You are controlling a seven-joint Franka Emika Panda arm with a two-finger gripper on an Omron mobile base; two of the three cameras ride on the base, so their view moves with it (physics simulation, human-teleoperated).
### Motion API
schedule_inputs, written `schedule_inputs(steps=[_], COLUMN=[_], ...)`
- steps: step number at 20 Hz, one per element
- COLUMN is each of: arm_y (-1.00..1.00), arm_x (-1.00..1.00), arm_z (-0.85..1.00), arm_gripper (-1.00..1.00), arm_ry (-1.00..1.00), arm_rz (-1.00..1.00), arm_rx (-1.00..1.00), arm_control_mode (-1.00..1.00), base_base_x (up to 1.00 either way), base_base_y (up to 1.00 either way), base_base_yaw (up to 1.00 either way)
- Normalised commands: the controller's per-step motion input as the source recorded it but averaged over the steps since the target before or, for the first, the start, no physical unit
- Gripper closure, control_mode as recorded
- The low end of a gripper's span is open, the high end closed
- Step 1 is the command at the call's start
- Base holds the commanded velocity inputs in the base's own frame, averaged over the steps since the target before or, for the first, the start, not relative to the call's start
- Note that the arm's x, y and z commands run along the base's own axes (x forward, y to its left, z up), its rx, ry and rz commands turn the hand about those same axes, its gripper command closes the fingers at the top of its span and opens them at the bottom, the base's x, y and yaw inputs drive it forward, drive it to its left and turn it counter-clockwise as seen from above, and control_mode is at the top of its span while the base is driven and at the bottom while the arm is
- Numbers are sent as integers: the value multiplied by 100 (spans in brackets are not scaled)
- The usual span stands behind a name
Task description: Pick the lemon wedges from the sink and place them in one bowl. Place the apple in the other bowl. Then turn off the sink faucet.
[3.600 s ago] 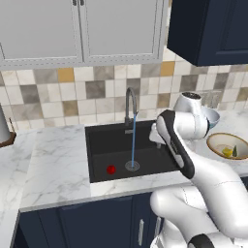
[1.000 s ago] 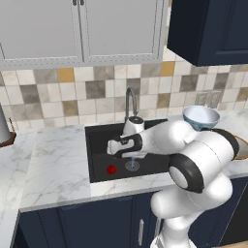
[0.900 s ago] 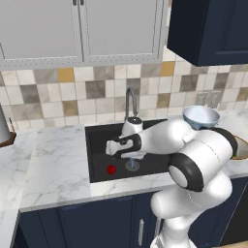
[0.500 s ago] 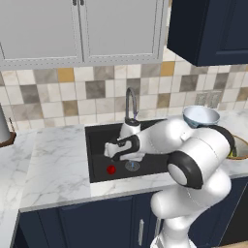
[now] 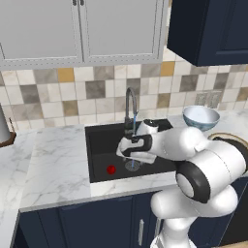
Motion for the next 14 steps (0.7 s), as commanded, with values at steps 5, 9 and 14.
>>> schedule_inputs(steps=[5,9,14], arm_y=[10,33,24], arm_x=[34,40,12], arm_z=[-22,-22,-13], arm_gripper=[-100,-100,-100], arm_ry=[0,1,5], arm_rz=[0,0,0], arm_rx=[9,5,3], arm_control_mode=[-100,-100,-100], base_base_x=[0,0,0], base_base_y=[0,0,0], base_base_yaw=[0,0,0])
